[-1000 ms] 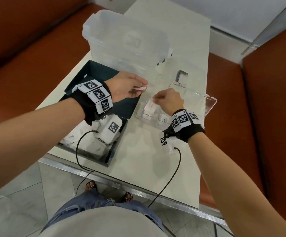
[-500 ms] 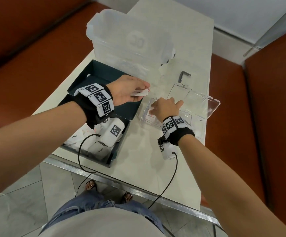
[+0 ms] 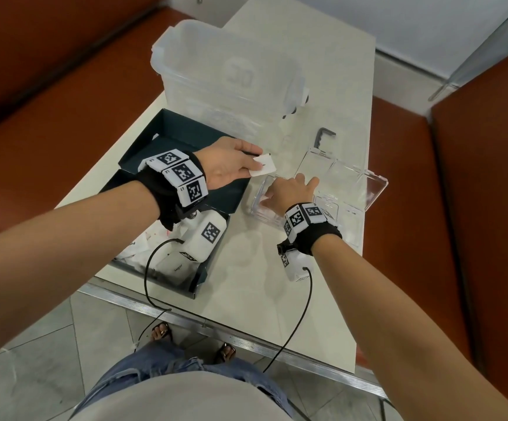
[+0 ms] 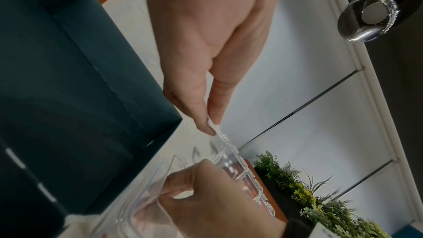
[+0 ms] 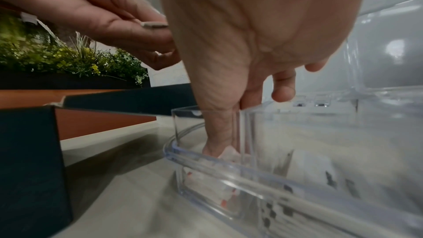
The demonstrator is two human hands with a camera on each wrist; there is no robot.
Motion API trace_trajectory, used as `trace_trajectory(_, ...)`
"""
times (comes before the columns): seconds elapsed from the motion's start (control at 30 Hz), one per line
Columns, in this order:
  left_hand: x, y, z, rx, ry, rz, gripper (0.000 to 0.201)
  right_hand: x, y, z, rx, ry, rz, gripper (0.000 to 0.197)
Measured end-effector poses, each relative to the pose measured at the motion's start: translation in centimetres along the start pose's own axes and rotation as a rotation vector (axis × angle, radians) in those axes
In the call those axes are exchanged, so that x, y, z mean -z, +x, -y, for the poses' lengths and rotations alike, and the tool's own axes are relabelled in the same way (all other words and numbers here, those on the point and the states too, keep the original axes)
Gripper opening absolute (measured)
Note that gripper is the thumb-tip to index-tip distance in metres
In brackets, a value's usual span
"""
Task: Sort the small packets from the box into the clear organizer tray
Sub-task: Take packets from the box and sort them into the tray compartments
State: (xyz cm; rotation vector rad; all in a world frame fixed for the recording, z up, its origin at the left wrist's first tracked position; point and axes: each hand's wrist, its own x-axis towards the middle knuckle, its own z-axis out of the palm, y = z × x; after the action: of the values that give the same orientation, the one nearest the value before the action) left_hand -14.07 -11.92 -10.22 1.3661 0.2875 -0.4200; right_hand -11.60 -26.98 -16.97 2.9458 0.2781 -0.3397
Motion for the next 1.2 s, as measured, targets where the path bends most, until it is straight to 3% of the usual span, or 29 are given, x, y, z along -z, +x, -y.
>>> trace_trajectory(0.13, 0.2, 0.2, -0.1, -0.028, -0.046, -0.005, 0.035, 0.5, -0.5, -0.3, 0.003, 0.065, -0.014, 0.027)
trace_trajectory(0.23, 0.4, 0.4, -0.1, -0.032, -0.051, -0.009, 0.026, 1.8, -1.5, -0.9, -0.008, 0.208, -0.127, 0.023)
trace_trajectory(0.37, -0.1, 0.8, -0.1, -0.050, -0.016, -0.114, 0.018, 4.5, -3.3, -2.3, -0.070, 0.662, -0.308, 0.023)
trace_trajectory(0.47, -1.3, 0.9, 0.1, -0.054, -0.096, -0.093, 0.018, 6.4, -4.3, -3.4, -0.057, 1.090, -0.335, 0.020)
trace_trajectory(0.53, -2.3, 0.9, 0.2, -0.050, -0.142, -0.065, 0.019, 6.9, -4.7, -4.1, -0.035, 1.197, -0.342, 0.012)
trace_trajectory(0.63, -3.9, 0.9, 0.6, -0.044, -0.143, -0.020, 0.020, 6.8, -4.5, -5.6, -0.047, 1.183, -0.368, 0.008)
trace_trajectory(0.87, -5.5, 1.4, 1.7, -0.035, 0.143, 0.002, 0.011, 5.0, -3.7, -8.4, -0.114, 1.074, -0.213, 0.010)
trace_trajectory(1.0, -4.9, 1.5, 1.5, -0.014, 0.159, -0.045, 0.009, 3.5, -3.3, -8.5, -0.164, 0.797, -0.131, 0.010)
trace_trajectory(1.2, -4.2, 1.1, 1.2, -0.013, 0.142, -0.065, 0.007, 1.3, -3.1, -7.0, -0.110, 0.500, -0.105, 0.024)
